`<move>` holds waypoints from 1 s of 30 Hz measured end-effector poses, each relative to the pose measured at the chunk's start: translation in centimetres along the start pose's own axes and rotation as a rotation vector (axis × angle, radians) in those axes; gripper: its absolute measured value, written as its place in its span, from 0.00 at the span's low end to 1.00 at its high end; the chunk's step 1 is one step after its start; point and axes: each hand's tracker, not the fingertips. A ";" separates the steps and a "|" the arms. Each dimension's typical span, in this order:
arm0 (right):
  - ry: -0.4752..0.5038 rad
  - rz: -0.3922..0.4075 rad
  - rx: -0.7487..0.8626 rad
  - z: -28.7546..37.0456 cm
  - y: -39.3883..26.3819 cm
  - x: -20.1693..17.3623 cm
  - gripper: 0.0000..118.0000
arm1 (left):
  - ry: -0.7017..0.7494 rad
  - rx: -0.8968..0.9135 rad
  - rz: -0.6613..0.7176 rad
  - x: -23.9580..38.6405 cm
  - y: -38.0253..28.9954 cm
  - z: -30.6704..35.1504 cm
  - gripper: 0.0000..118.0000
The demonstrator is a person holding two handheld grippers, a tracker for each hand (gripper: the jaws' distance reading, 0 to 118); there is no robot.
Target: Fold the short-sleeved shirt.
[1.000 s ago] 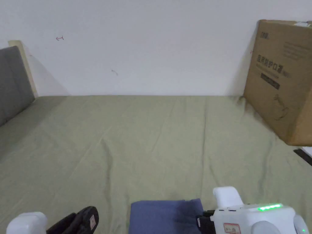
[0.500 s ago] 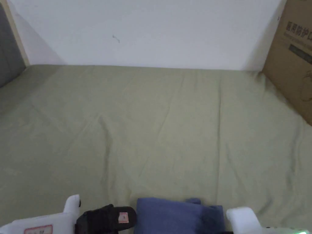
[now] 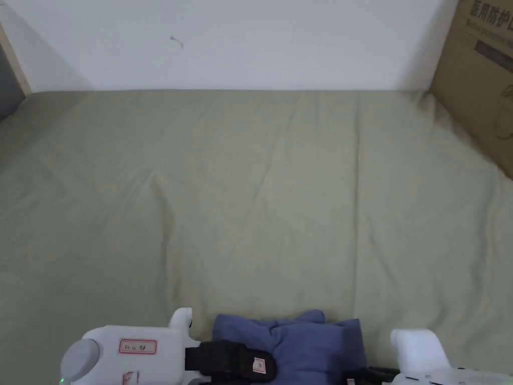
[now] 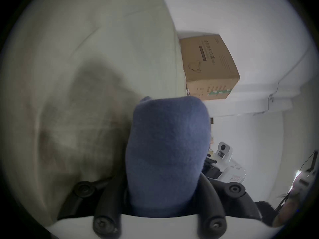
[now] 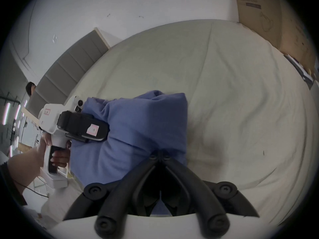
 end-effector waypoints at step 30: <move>-0.084 0.148 0.119 5.2 -0.3 -5.5 0.00 | 1.126 0.649 -0.257 6.6 0.2 29.0 0.77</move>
